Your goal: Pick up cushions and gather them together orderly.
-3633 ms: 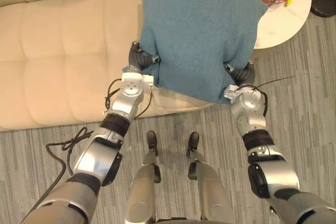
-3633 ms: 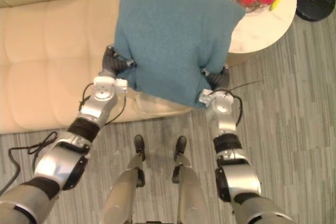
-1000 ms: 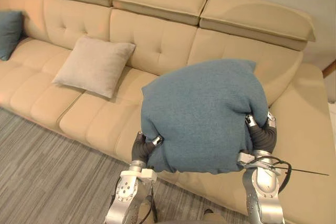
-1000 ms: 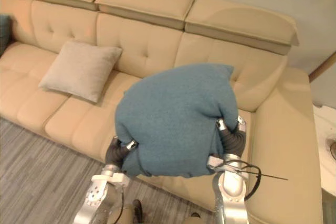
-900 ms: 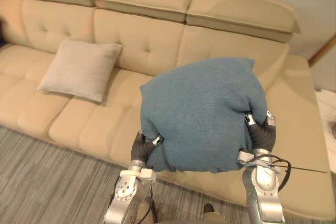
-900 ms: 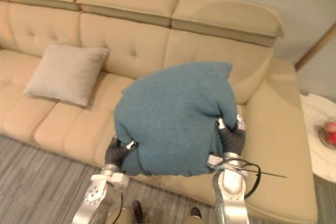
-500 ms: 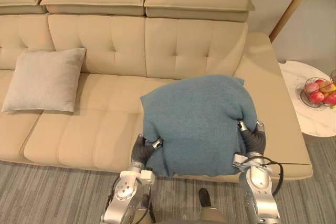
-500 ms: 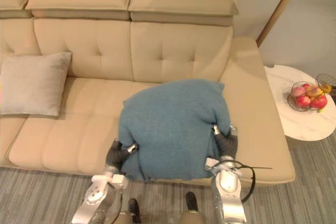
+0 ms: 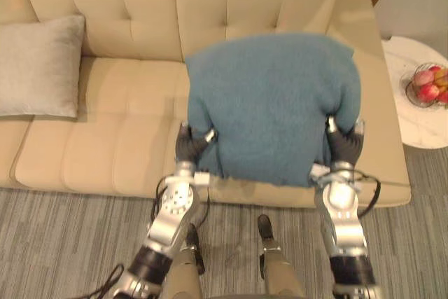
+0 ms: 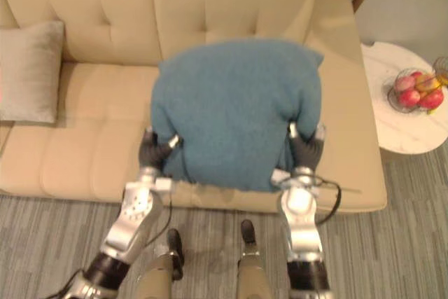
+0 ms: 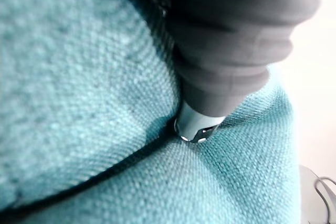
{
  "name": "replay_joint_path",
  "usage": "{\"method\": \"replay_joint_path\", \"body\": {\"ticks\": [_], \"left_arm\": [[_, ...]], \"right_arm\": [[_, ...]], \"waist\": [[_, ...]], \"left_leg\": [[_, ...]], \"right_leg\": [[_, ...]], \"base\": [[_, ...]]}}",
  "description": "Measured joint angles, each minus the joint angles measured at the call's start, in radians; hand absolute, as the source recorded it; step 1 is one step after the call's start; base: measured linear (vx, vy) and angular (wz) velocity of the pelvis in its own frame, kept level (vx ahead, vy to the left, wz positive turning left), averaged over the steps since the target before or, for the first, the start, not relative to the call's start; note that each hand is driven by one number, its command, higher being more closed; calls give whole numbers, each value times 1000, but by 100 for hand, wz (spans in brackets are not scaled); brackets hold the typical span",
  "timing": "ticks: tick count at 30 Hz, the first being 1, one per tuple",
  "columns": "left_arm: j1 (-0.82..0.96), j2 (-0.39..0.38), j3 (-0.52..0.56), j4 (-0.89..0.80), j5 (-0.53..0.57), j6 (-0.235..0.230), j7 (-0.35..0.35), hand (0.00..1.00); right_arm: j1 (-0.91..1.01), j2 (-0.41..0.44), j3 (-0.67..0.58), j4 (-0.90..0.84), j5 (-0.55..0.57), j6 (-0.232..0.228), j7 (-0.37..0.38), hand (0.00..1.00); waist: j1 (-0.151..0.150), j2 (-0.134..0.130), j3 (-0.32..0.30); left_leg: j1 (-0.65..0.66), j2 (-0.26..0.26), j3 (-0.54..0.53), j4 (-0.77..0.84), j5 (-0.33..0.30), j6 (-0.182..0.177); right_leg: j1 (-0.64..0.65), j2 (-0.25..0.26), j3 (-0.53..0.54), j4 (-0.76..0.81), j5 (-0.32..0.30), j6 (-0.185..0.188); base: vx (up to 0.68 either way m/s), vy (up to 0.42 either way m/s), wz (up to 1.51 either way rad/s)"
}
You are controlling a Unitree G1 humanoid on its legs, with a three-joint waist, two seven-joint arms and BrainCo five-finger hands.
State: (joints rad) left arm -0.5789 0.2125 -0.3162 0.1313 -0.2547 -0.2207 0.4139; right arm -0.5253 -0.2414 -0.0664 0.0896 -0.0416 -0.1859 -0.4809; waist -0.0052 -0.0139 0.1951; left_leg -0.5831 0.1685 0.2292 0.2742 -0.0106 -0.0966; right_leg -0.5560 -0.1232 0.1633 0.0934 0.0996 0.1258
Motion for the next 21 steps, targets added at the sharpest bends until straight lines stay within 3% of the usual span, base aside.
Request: {"method": "replay_joint_path", "body": {"ticks": [2,3,5,8,12,13,16,21], "left_arm": [[-275,67,9,151,0,-1,44,100],[-313,77,14,175,2,-2,50,100],[-547,130,41,308,18,-2,86,100],[-737,130,93,469,19,-3,115,100],[-870,134,101,605,19,-3,137,100],[-923,136,102,642,19,-3,152,0],[-1006,132,138,677,21,-3,178,0],[-1026,95,184,687,15,1,182,0]], "right_arm": [[-293,-56,-8,173,-6,11,-43,100],[-336,-62,-7,202,-8,12,-48,100],[-599,-102,-7,371,-37,28,-82,100],[-826,-118,-6,557,-39,47,-124,100],[-977,-121,-8,687,-39,79,-164,100],[-1032,-123,-10,718,-41,87,-181,0],[-1107,-122,-23,721,-39,103,-239,0],[-1118,-110,-80,722,16,121,-246,0]], "waist": [[-7,2,76],[-9,3,87],[-15,13,149],[-31,43,178],[-41,48,185],[-41,51,187],[-37,57,219],[-25,58,228]], "left_leg": [[-35,-6,-6,-33,46,0],[-42,-6,-7,-37,51,0],[-86,-11,-15,-73,95,0],[-144,-18,-49,-97,122,-1],[-172,-33,-52,-140,145,4],[-191,-41,-51,-159,156,5],[-223,-54,-51,-187,173,9],[-288,-54,-57,-200,182,7]], "right_leg": [[-25,-2,-1,-47,54,3],[-30,-2,-2,-55,62,4],[-66,-3,-6,-99,109,6],[-115,-5,-30,-106,120,7],[-157,-16,-38,-108,121,8],[-184,-22,-37,-111,126,13],[-219,-33,-39,-124,133,15],[-286,-33,-47,-123,134,15]], "base": [[-112,-4,6],[-103,-2,3],[-103,-2,8],[-72,2,21],[-31,8,10],[-30,22,10],[-21,18,8],[-6,5,4]]}}
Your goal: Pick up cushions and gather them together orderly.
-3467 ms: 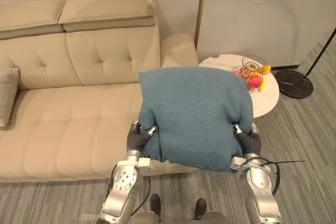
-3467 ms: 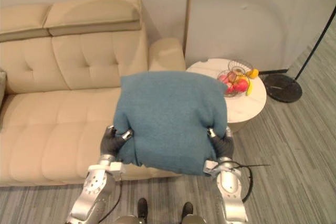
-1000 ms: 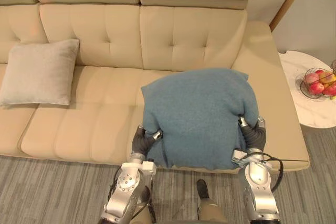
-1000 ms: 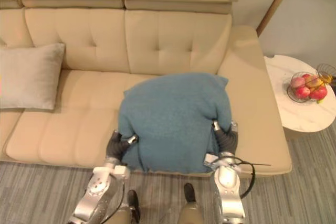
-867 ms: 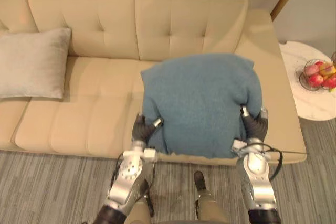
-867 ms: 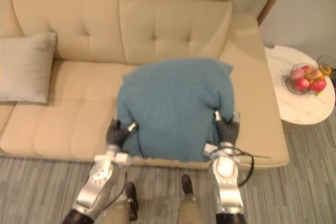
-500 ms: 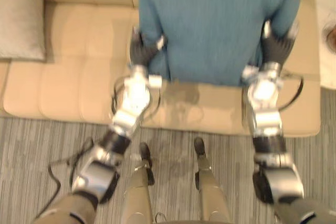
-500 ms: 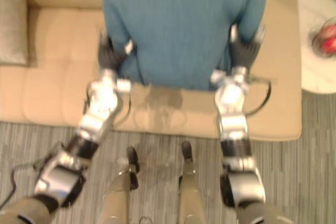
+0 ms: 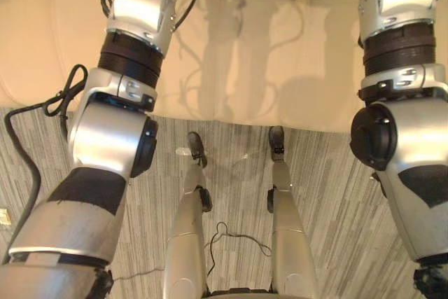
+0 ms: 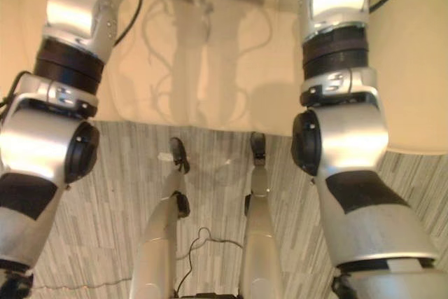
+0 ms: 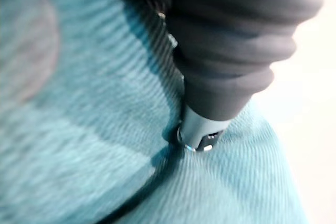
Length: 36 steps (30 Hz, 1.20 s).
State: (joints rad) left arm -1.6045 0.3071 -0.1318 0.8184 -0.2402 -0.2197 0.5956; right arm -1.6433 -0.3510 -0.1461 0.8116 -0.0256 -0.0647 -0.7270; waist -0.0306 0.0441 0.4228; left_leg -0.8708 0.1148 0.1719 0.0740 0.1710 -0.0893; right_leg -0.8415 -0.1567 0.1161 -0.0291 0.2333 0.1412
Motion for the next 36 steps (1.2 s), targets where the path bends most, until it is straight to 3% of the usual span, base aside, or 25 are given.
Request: {"method": "replay_joint_path", "body": {"ticks": [8,12,16,18,21,27,33,36], "left_arm": [[124,-117,79,21,3,24,-78,0],[228,-142,119,-23,3,31,-83,0],[300,-172,129,-67,2,31,-110,0],[336,-171,150,-99,0,30,-123,0],[389,-158,170,-117,0,29,-134,0],[444,-127,182,-229,-39,27,-167,0],[722,-96,144,-470,-42,-23,-218,0],[909,-127,141,-554,-41,-41,-259,0]], "right_arm": [[195,85,-43,-67,69,3,64,0],[314,119,-46,-114,69,2,105,0],[426,120,-55,-222,69,-11,136,0],[452,135,-56,-265,70,-28,153,0],[505,171,-60,-308,77,-46,186,0],[642,175,-145,-484,115,-64,202,0],[1014,143,-178,-779,114,-129,278,0],[1217,153,-160,-866,110,-154,345,0]], "waist": [[22,-2,4],[28,-3,4],[28,-7,6],[30,-17,11],[35,-19,12],[39,-30,18],[39,-58,8],[37,-81,-11]], "left_leg": [[-4,38,0,35,-9,-11],[-3,50,0,38,-9,-11],[3,57,-17,93,-34,-27],[1,66,-19,130,-44,-34],[2,89,-35,152,-49,-39],[39,100,-45,151,-41,-39],[198,99,-47,152,-75,-52],[252,97,-52,157,-97,-54]], "right_leg": [[-37,37,-2,104,-1,0],[-51,52,-1,137,-5,4],[-53,57,-2,238,-90,-7],[-50,60,-2,272,-143,-15],[-52,87,-11,309,-168,-20],[-29,94,-33,355,-186,-27],[137,85,-58,356,-221,-30],[201,76,-74,354,-246,-34]], "base": [[-6,-8,-7],[-38,-14,-5],[-73,-27,14],[-71,-68,6],[-44,-73,-2],[9,-47,5],[86,-32,8],[83,-13,10]]}}
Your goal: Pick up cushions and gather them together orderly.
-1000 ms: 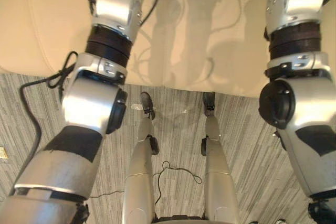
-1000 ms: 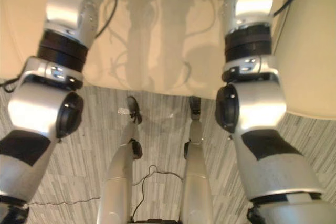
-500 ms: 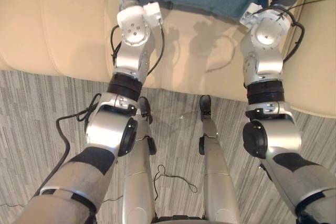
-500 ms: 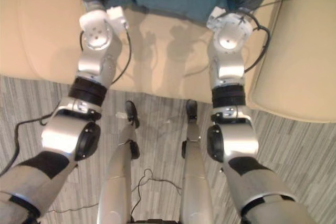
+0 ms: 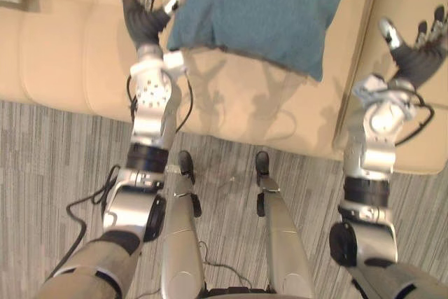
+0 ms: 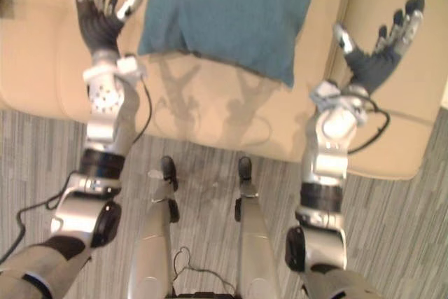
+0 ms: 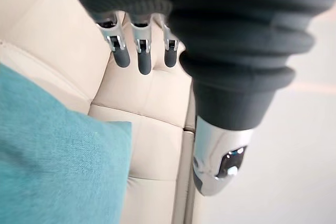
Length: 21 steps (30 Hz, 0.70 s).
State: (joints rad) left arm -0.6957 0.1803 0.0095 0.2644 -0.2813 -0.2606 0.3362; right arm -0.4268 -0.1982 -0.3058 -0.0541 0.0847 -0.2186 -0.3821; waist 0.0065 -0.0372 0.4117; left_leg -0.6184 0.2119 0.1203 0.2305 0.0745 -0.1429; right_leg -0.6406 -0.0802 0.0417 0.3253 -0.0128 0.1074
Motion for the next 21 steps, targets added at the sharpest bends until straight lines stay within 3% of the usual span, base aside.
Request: {"method": "replay_joint_path", "body": {"ticks": [4,5,6,9,13,21], "left_arm": [[313,-81,-50,-46,-1,4,-85,0],[429,-106,-75,-44,5,7,-110,0],[453,-111,-79,-42,5,8,-120,0],[598,-136,-107,14,30,16,-173,0],[678,-162,-86,227,104,46,-211,0],[718,-171,50,620,207,98,-213,0]], "right_arm": [[285,80,54,-30,0,-8,104,0],[365,119,84,13,1,-8,147,0],[377,130,88,31,1,-8,158,0],[471,188,104,193,10,-8,215,0],[558,239,106,462,47,10,258,0],[576,236,106,832,44,64,292,0]], "waist": [[-1,-11,-53],[3,-13,-79],[4,-13,-81],[13,-11,-163],[22,-3,-249],[19,7,-329]], "left_leg": [[76,-13,-20,0,-29,0],[119,-16,-16,-1,-42,1],[135,-17,-15,-2,-45,0],[216,-23,0,-21,-65,8],[338,-32,12,-85,-70,8],[502,-47,31,-227,-37,2]], "right_leg": [[95,-15,-33,-9,-31,-3],[145,-18,-35,-23,-36,-4],[163,-19,-36,-27,-37,-4],[249,-28,-37,-71,-43,-1],[364,-35,-44,-128,-46,-2],[481,-42,-52,-202,-49,3]], "base": [[108,-2,20],[115,11,8],[122,24,2],[81,27,-3],[78,25,-1],[61,7,-2]]}}
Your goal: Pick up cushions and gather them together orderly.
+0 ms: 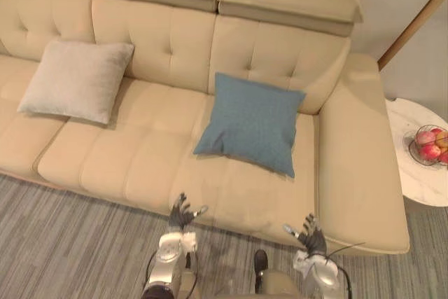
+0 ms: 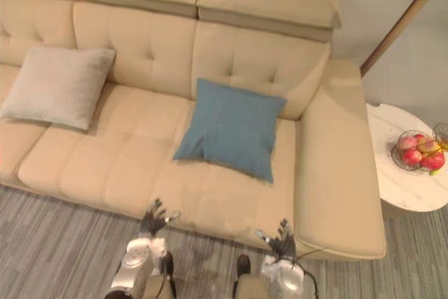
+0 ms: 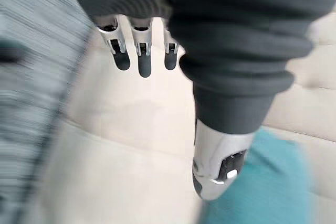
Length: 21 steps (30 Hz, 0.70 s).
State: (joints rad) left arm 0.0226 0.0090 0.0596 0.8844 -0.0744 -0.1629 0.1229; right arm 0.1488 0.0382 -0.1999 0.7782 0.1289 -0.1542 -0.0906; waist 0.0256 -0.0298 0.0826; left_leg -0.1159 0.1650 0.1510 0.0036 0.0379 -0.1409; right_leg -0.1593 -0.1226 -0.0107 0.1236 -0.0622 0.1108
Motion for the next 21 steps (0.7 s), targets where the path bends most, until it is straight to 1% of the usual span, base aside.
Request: {"method": "replay_joint_path", "body": {"ticks": [3,5,9,10,11,12,13,14,15,16,17,18,19,20,21], "left_arm": [[26,26,15,52,17,4,-3,0],[30,37,35,77,30,5,-5,0],[28,38,42,89,34,10,-5,0],[25,38,42,89,34,13,-4,0],[16,34,41,88,34,16,1,0],[6,33,41,87,33,17,2,0],[-9,28,42,80,33,19,2,0],[-11,18,48,68,34,20,4,0],[-19,6,81,49,33,19,4,0],[-20,7,81,41,33,19,6,0],[-16,11,84,30,32,19,6,0],[-12,12,112,13,32,20,5,0],[-16,-1,132,10,31,21,7,0],[-10,-26,151,13,31,24,8,0],[9,-46,160,9,31,23,9,0]], "right_arm": [[-7,-1,-22,74,-3,10,7,0],[-21,-5,-33,113,-3,12,7,0],[-44,-8,-34,117,-3,20,4,0],[-55,-8,-33,117,-3,21,2,0],[-78,-8,-31,115,-3,24,-2,0],[-85,-8,-30,114,-3,25,-6,0],[-91,-6,-28,109,-3,27,-9,0],[-93,-6,-29,105,-3,28,-11,0],[-104,3,-30,102,-2,31,-16,0],[-96,7,-30,103,-2,32,-17,0],[-87,12,-30,104,-2,33,-19,0],[-86,14,-34,109,-2,32,-19,0],[-99,11,-38,110,-2,33,-21,0],[-111,5,-43,109,-3,33,-22,0],[-115,-6,-54,107,-3,32,-31,0]], "waist": [[-1,-5,-18],[0,-14,-24],[1,-17,-19],[3,-16,-15],[8,-12,7],[8,-8,16],[8,-11,20],[17,-3,18],[22,-7,28],[20,-17,28],[21,-32,23],[22,-60,16],[25,-48,18],[36,-18,14],[58,-1,16]], "left_leg": [[32,-10,1,-23,3,-5],[42,-15,4,-23,2,-6],[65,-15,36,-23,-3,-5],[66,-10,51,-8,-14,-3],[59,5,64,33,-35,1],[44,13,67,59,-52,4],[24,22,70,94,-74,22],[5,46,74,109,-79,28],[-21,50,73,137,-75,31],[-25,44,56,155,-74,32],[-46,33,32,187,-67,25],[-97,9,16,249,-67,24],[-121,15,4,266,-67,27],[-135,33,-1,255,-69,31],[-139,47,12,241,-35,25]], "right_leg": [[33,-5,3,-28,7,6],[46,-6,19,-43,17,11],[52,-5,34,-32,34,18],[35,-2,42,-1,39,20],[1,9,38,65,53,15],[-13,14,27,92,62,12],[-36,19,9,108,90,17],[-38,27,3,91,108,19],[-117,6,-22,403,-31,-5],[-124,-6,-30,542,-75,7],[-114,-17,-31,658,-86,18],[-112,-32,-32,691,-94,33],[-121,-17,-43,679,-96,39],[-94,15,-43,598,-109,58],[-52,12,-22,611,-177,59]], "base": [[89,27,-2],[102,25,-10],[33,15,-22],[-69,8,-43],[-98,6,-40],[-175,21,-35],[-148,31,-26],[-212,-11,-16],[-143,-45,11],[-126,-106,47],[-70,-127,71],[-102,-111,56],[-158,-66,29],[-140,-23,-6],[-171,-96,-1]]}}
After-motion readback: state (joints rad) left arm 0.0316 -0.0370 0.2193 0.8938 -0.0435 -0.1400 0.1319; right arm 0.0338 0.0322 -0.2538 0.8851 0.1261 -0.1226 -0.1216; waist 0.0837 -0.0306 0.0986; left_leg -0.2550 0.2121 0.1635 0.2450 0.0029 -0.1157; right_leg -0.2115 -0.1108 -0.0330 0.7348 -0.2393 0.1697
